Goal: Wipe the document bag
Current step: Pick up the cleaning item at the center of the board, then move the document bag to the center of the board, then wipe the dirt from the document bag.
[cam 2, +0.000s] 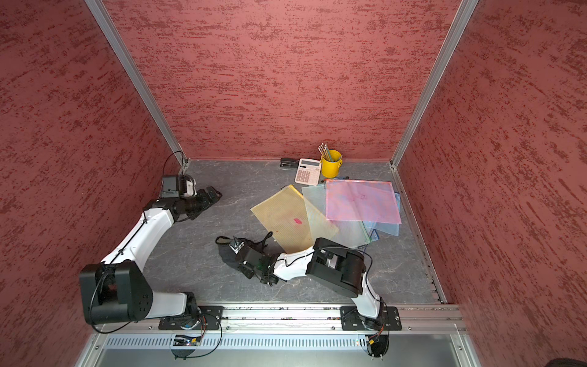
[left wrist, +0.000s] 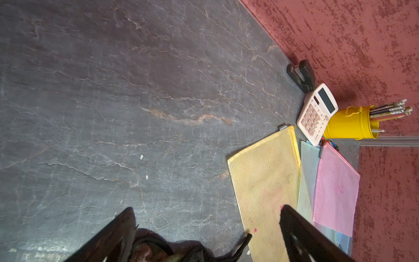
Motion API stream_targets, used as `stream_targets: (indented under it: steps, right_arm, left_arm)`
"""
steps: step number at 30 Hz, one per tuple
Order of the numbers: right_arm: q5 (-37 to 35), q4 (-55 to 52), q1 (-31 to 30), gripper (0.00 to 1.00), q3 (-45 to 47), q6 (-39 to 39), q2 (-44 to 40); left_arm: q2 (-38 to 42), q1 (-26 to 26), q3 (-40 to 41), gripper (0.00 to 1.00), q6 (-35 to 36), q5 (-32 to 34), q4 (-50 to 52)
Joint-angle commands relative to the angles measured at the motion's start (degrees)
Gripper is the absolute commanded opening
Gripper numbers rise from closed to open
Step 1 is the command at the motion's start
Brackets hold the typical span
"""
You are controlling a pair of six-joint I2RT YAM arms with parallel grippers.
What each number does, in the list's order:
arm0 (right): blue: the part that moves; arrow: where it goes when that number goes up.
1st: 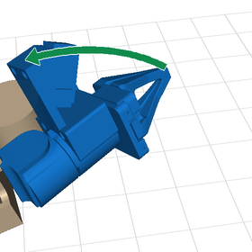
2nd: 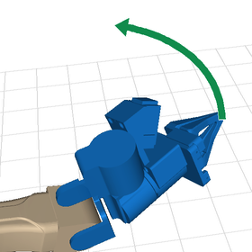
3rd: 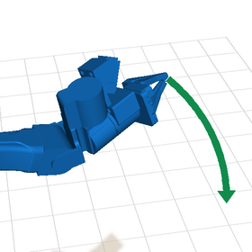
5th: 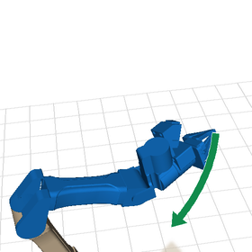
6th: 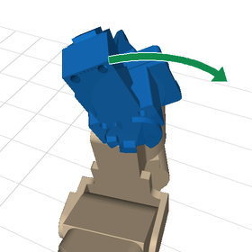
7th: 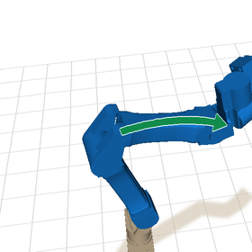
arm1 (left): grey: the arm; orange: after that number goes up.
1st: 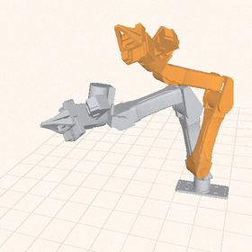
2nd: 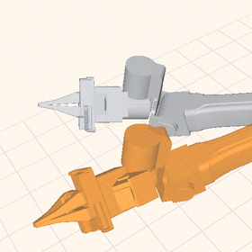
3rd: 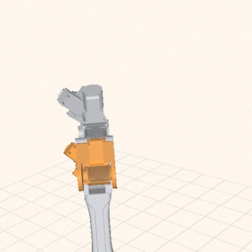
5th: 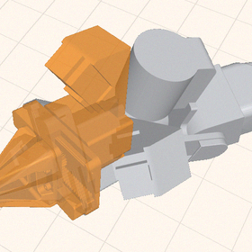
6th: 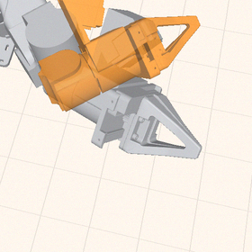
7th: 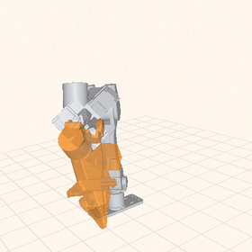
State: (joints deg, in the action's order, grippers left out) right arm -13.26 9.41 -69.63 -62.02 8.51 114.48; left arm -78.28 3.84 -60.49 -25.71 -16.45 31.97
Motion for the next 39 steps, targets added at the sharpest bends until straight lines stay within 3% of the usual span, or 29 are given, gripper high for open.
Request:
stream_targets:
  steps: [1, 5, 11, 15, 21, 25, 28, 39]
  right_arm:
    - [-1.2, -7.3, 0.3, 0.00, 1.8, -0.7, -4.6]
    - [-1.2, -7.1, 4.5, 0.00, 2.3, -1.6, -14.6]
    - [2.9, -8.2, 16.5, 0.00, 4.1, -1.5, -32.2]
    - [4.2, -12.4, 25.0, 0.00, 2.9, -2.8, -36.4]
    - [8.5, -14.0, 35.2, 0.00, 2.0, -2.3, -37.0]
    - [13.7, -10.4, 38.3, 0.00, 4.0, -2.0, -36.0]
    - [16.6, -10.2, 38.4, 0.00, 3.9, -2.0, -33.5]
    - [19.5, -7.4, 38.4, 0.00, 7.1, 2.6, -22.1]
  left_arm:
    - [0.9, -2.8, -3.1, 1.00, 1.9, 1.4, 2.5]
    - [-0.7, -6.9, -5.9, 1.00, 1.4, 5.6, 4.4]
    - [-4.8, -14.2, -10.0, 1.00, -2.9, 9.5, 6.8]
    - [-9.0, -20.4, -10.8, 1.00, -8.0, 12.5, 6.0]
    - [-18.8, -28.8, -13.1, 1.00, -19.1, 14.0, 6.9]
    - [-23.6, -32.0, -13.1, 1.00, -27.5, 14.3, 7.5]
    - [-25.0, -32.1, -12.1, 0.99, -31.5, 13.8, 6.7]
    - [-31.0, -29.0, -11.9, 0.90, -33.0, 13.8, 3.6]
